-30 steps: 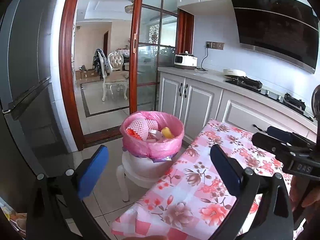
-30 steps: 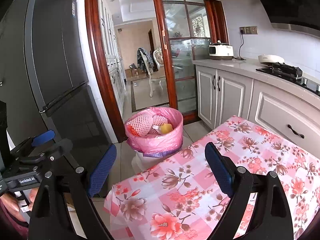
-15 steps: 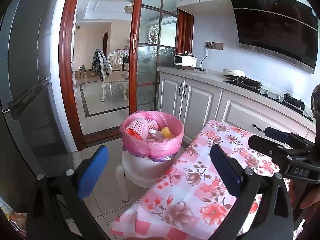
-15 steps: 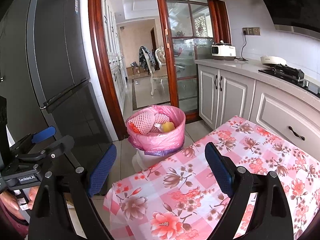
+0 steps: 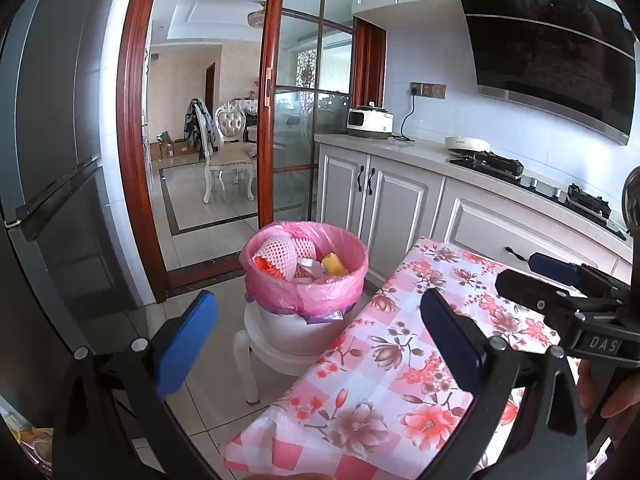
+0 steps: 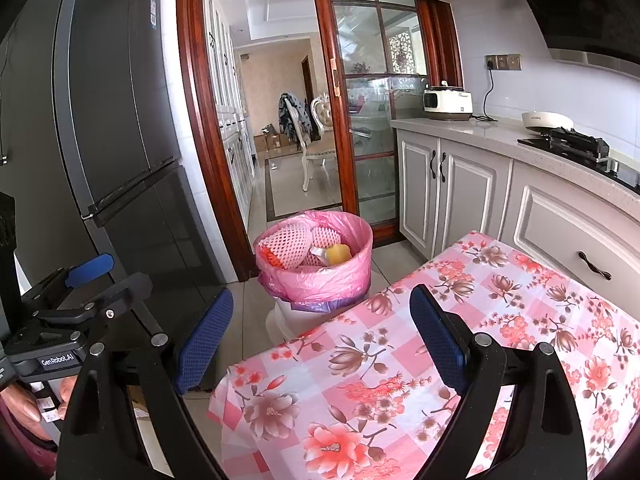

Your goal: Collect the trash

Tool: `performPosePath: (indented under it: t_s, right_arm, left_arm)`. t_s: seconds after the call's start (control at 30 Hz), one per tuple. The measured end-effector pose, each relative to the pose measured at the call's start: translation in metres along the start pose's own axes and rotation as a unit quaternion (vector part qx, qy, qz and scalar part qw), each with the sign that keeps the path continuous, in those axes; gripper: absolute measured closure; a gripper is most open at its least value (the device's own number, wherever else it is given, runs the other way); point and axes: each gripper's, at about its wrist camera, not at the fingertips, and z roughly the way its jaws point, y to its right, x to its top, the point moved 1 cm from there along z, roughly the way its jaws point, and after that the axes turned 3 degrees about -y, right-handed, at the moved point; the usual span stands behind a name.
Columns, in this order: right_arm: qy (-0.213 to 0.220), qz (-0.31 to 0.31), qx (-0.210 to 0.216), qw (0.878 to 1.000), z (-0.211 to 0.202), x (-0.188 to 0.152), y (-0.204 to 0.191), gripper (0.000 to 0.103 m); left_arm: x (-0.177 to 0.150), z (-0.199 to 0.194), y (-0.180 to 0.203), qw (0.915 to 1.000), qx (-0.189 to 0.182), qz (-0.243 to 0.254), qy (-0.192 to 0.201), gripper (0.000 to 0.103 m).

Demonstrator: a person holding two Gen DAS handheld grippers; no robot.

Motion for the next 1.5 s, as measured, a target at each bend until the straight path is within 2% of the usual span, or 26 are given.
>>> performPosePath:
  t_s: [1.5]
  right_arm:
    - [0.0,0.001,0.0,1.0,-0.0043,0.0019,0.0003,0.018]
  left_arm:
    - [-0.0019,-0.0001,0.0005,1.0,-0.002,0.001,-0.003,0.005]
